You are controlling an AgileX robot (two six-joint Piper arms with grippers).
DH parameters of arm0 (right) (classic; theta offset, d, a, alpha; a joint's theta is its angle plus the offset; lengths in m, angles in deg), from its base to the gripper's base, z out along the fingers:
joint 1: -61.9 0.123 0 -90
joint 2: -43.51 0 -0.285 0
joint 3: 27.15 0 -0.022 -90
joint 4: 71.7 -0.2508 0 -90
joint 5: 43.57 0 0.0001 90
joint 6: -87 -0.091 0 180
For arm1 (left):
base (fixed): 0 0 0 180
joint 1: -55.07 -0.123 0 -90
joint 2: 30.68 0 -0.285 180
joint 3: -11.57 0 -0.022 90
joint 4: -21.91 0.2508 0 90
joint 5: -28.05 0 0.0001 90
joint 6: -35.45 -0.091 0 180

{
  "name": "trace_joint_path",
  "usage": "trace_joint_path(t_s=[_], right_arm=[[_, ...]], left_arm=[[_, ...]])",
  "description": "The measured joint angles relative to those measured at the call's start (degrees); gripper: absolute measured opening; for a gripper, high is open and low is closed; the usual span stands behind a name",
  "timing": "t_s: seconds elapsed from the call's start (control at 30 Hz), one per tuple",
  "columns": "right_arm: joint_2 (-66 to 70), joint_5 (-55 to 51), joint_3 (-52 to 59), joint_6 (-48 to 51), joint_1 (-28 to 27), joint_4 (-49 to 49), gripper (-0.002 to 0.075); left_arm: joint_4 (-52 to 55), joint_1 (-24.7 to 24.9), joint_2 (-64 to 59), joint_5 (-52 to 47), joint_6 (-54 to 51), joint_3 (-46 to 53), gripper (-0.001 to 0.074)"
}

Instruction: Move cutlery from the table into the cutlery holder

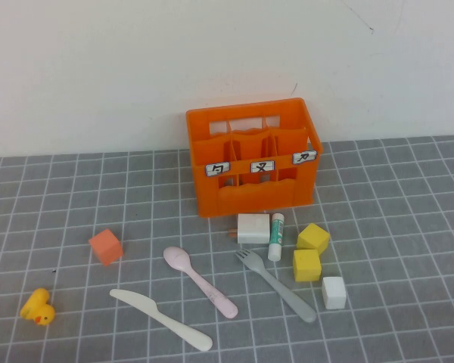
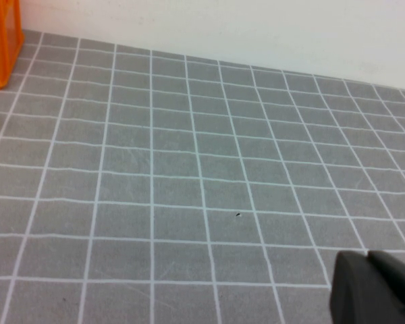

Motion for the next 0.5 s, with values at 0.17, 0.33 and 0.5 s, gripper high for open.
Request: trace_joint_path(t_s=[0.17, 0.33, 0.5], right_arm=[[0.00, 0.00, 0.00, 0.00, 0.00, 0.03, -0.0003], [0.00, 2.42, 0.47, 0.00, 0.00, 0.24, -0.0003], [0.00, 9.83, 0.58, 0.00, 0.00, 0.31, -0.0003]], left_arm=[[0.11, 0.00, 0.00, 0.00, 0.00, 0.00, -0.0001], [0.20, 0.00, 0.00, 0.39, 0.00, 0.00, -0.0001], [0.31, 0.00, 0.00, 5.07, 0.00, 0.51, -0.0001]])
